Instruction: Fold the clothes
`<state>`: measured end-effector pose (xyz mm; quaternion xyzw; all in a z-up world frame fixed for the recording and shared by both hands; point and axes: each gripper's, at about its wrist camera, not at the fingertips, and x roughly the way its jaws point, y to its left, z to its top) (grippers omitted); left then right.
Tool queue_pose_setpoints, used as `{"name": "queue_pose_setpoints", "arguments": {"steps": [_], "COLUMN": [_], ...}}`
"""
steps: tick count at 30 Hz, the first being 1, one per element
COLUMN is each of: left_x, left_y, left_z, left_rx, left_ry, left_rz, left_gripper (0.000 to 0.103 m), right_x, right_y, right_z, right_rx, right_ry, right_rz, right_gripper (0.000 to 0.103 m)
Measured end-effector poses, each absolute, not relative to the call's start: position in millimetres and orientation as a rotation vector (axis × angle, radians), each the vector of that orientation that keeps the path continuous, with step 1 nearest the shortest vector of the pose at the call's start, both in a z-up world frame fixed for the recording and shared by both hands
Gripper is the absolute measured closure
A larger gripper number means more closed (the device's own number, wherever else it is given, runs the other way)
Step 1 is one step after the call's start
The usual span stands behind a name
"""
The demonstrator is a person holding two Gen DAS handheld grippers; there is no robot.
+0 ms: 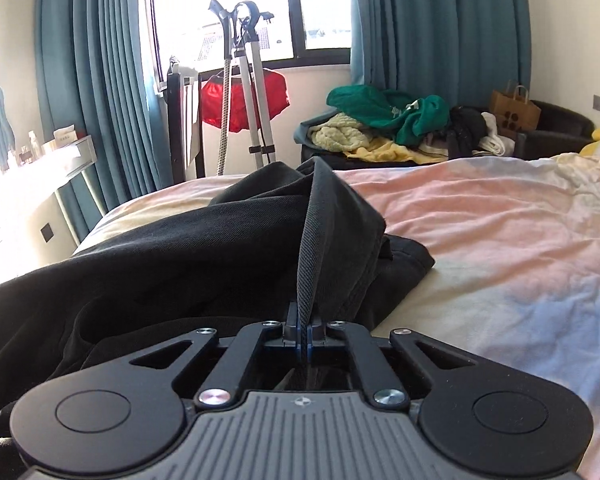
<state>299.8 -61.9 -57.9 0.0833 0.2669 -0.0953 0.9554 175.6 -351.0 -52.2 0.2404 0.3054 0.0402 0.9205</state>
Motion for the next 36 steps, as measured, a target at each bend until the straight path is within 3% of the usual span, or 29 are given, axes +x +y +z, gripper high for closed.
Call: {"name": "queue_pose_setpoints", "arguments": {"steps": [12, 19, 27, 29, 34, 36], "left_x": [176.4, 114.4, 118.1, 125.4, 154.7, 169.6], "left_y": [-55.2, -38.5, -16.9, -15.5, -26.3, -28.6], "left_z": [-7.6, -60.5, -93.2, -88.4, -78.1, -78.2], "left_rx": [0.128, 0.162, -0.006, -0.056, -0.200, -0.275], "left_ry": [0.435, 0.555, 0.637, 0.639, 0.628, 0.625], "left_rz": [-0.344, -0.378, -0.406, -0.431, -0.465, -0.452], "left_gripper": [0.101, 0.101, 0.098, 0.092, 0.048, 0.042], "right_x": [154.5, 150.3, 151.0, 151.4, 151.5, 152.1], "right_y": [-352.0, -354.5, -350.9, -351.4, -354.6, -356.0], "right_z": [-39.7, -38.7, -41.3, -41.2, -40.9, -41.5], "right_rx": [0.498, 0.517, 0.511, 0.518, 0.541, 0.550], "right_ry": [0.592, 0.593, 0.608, 0.609, 0.607, 0.608], "right_rz": [0.081, 0.082, 0.085, 0.083, 0.082, 0.081], "right_gripper": [0.021, 0.021, 0.021, 0.021, 0.021, 0.021]}}
